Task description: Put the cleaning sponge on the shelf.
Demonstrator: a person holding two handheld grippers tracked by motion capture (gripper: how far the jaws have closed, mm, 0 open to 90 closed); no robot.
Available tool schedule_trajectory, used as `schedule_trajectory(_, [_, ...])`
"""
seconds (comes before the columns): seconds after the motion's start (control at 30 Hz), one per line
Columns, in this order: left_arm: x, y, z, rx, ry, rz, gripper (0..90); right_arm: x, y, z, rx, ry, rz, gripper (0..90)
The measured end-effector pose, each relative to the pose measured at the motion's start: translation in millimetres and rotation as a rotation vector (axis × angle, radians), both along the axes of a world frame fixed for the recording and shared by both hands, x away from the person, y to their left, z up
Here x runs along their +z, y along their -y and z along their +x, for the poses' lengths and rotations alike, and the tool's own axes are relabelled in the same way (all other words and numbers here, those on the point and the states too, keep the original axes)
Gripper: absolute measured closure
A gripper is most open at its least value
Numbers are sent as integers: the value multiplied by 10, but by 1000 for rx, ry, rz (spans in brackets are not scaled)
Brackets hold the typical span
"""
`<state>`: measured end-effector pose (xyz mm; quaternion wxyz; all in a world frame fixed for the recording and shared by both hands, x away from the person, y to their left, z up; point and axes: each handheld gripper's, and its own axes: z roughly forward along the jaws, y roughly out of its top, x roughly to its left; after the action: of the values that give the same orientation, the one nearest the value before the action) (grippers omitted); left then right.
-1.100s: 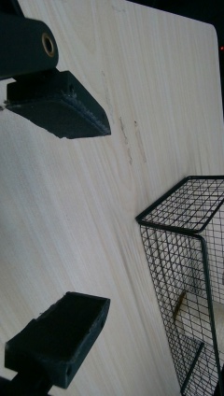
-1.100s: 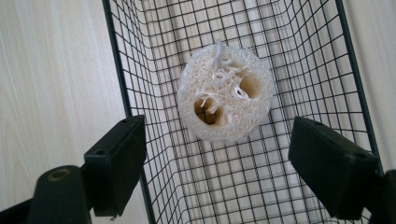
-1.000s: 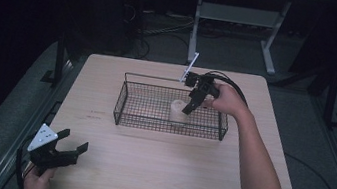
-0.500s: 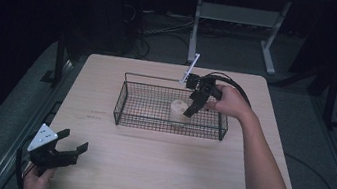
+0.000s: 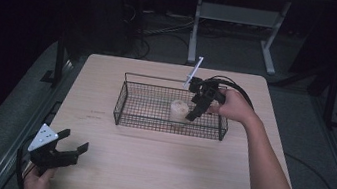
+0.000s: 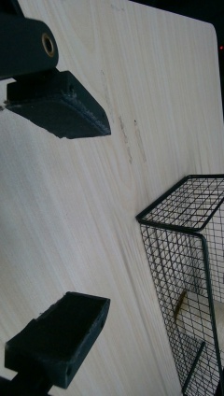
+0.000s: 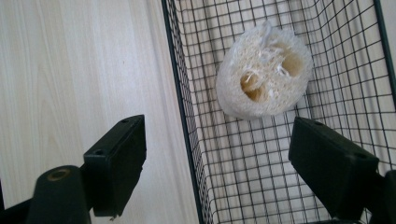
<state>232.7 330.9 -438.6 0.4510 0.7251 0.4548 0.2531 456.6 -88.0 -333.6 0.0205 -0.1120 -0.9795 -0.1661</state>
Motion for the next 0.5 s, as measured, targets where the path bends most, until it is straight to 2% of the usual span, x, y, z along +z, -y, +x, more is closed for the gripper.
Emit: schedule_trajectory(0.5, [4,0,-3,-1,0,1,140,96,14,-158,27,22,-25,187])
